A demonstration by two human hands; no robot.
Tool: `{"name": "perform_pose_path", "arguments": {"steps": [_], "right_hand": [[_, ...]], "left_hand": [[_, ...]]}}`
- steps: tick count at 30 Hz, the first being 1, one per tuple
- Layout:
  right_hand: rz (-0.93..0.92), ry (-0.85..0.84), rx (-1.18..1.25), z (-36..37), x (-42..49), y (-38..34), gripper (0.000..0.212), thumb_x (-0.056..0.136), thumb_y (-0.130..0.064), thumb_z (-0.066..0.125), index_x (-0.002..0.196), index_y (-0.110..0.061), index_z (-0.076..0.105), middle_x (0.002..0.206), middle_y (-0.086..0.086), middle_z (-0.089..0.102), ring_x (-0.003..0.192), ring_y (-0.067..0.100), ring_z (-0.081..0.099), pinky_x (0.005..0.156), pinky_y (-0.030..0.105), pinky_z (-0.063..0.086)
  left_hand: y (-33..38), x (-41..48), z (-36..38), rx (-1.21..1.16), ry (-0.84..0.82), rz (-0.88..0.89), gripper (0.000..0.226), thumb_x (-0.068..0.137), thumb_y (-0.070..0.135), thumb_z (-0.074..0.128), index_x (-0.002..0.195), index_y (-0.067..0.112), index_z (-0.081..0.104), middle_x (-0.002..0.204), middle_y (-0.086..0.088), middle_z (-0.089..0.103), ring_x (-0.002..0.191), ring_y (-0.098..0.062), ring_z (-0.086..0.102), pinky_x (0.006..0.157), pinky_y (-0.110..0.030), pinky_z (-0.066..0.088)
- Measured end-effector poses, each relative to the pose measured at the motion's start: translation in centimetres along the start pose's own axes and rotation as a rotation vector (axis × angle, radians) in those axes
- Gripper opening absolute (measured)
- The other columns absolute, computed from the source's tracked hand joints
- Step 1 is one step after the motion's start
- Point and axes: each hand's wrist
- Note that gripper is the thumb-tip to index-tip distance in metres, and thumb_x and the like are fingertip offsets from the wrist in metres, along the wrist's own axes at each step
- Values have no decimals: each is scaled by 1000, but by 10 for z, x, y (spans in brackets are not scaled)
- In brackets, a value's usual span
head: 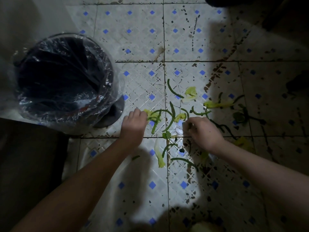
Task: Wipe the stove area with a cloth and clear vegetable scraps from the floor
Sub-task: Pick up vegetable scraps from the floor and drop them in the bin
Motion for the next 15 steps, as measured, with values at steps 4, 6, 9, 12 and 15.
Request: {"name": "perform_pose_path", "arguments": {"steps": [4, 6, 9, 12, 15], "right_hand": [[16, -13, -2, -3, -7, 7, 23, 91, -9, 51, 104, -21, 65, 106, 0, 66, 99, 23, 58, 83, 38, 50], [18, -15, -20, -3, -9, 11, 27, 92, -10, 49, 114, -18, 62, 114, 3, 65, 104, 24, 55, 87, 37, 49], [26, 2, -33, -2, -13, 18, 31, 93, -11, 49, 121, -17, 60, 117, 3, 63, 107, 23, 54, 87, 36, 48], [42, -3, -38, -2, -16, 23, 27, 92, -10, 48, 114, -18, 62, 111, 2, 65, 102, 21, 53, 82, 36, 49], [50, -17, -38, -3, -17, 25, 28, 92, -8, 48, 114, -18, 62, 111, 3, 64, 103, 22, 52, 81, 36, 48]], "left_hand": [[10, 23, 6, -101, -159, -36, 22, 99, 28, 45, 114, 14, 50, 113, -7, 50, 102, -24, 49, 83, -34, 38], [14, 31, 9, -124, -179, -52, 23, 98, 28, 47, 117, 15, 47, 117, -6, 50, 106, -25, 48, 85, -35, 38], [16, 39, 11, -148, -224, -70, 34, 93, 29, 56, 123, 18, 44, 121, -5, 50, 110, -25, 48, 89, -36, 39], [17, 40, 13, -137, -276, -110, 35, 93, 29, 56, 124, 17, 45, 120, -6, 52, 110, -25, 49, 91, -37, 39], [17, 37, 12, -120, -320, -143, 25, 96, 28, 52, 117, 15, 49, 115, -7, 54, 106, -24, 50, 89, -35, 40]]}}
Point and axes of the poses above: each hand's wrist, its own x-axis towards the middle knuckle, its own z-axis out of the palm, y = z × x
